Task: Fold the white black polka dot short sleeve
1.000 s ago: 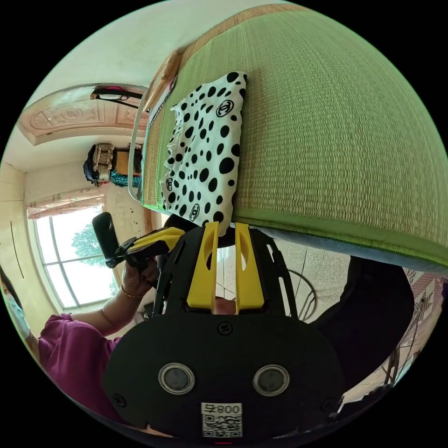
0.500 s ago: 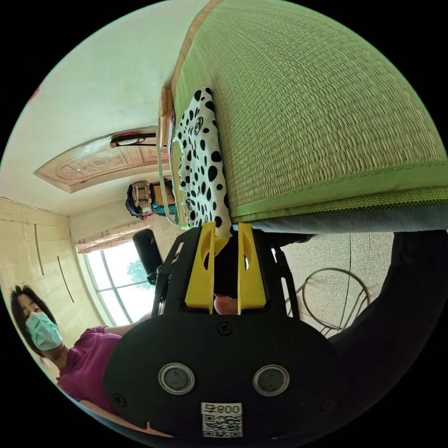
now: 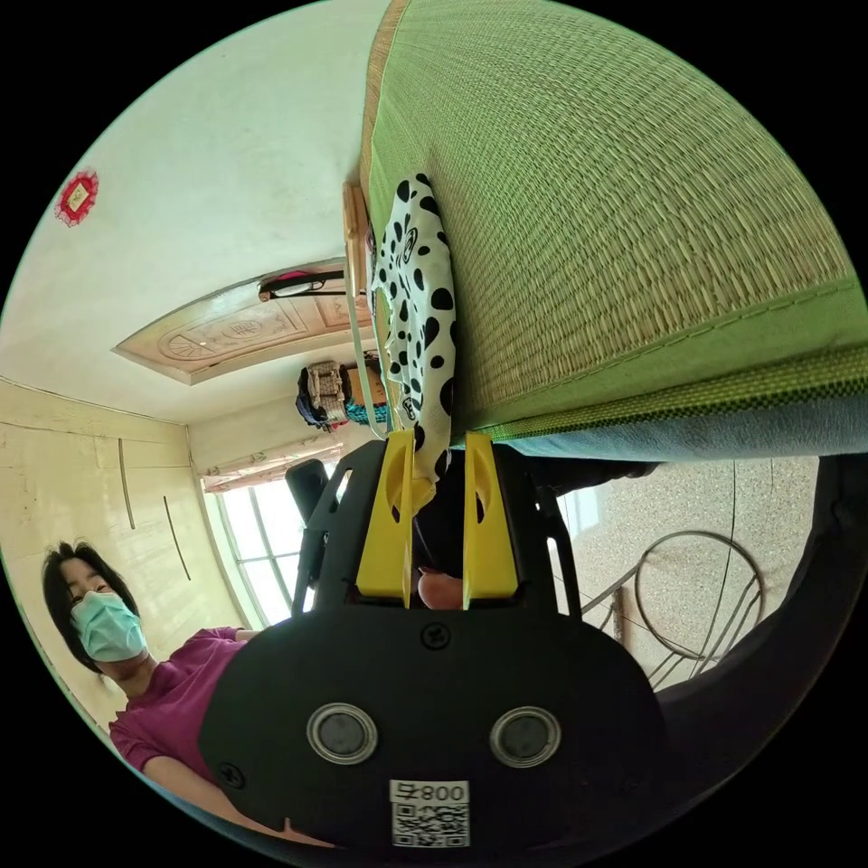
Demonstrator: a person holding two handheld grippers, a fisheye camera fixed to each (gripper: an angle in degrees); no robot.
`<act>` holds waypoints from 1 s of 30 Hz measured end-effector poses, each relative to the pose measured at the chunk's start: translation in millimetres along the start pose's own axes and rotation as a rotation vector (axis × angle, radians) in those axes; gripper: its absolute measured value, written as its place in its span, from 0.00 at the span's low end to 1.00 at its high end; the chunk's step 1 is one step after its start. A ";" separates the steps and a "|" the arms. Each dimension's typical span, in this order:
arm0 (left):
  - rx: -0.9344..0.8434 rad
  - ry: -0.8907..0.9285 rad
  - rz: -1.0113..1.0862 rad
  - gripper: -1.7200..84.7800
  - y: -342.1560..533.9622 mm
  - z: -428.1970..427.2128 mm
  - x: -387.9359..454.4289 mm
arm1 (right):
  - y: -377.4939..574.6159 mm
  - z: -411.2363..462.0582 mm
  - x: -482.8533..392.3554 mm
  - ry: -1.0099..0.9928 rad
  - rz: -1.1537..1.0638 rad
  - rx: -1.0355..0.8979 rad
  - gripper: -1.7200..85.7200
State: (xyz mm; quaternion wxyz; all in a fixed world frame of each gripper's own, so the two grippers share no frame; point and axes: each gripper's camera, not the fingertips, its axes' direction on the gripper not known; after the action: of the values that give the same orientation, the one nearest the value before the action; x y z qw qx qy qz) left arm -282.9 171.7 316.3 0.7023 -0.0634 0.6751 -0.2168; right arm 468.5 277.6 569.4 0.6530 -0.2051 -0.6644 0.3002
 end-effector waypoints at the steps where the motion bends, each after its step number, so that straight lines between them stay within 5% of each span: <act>1: 0.001 -0.001 0.003 0.03 1.2 -1.4 -2.1 | 1.0 -2.2 1.1 -0.010 0.002 0.002 0.12; 18: 0.073 0.057 -0.114 0.06 54.0 -82.7 -77.3 | 14.2 -36.2 -13.6 -0.050 -0.009 -0.040 0.05; 30: 0.317 0.454 -0.480 0.13 98.5 -136.8 -172.3 | 9.3 -27.6 -67.7 -0.059 -0.070 -0.072 0.04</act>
State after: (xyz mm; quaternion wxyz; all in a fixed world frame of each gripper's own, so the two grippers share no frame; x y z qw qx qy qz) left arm -393.9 355.3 426.3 0.4648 -0.0606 0.7377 -0.4860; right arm 499.0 243.1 511.9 0.6355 -0.1960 -0.7005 0.2589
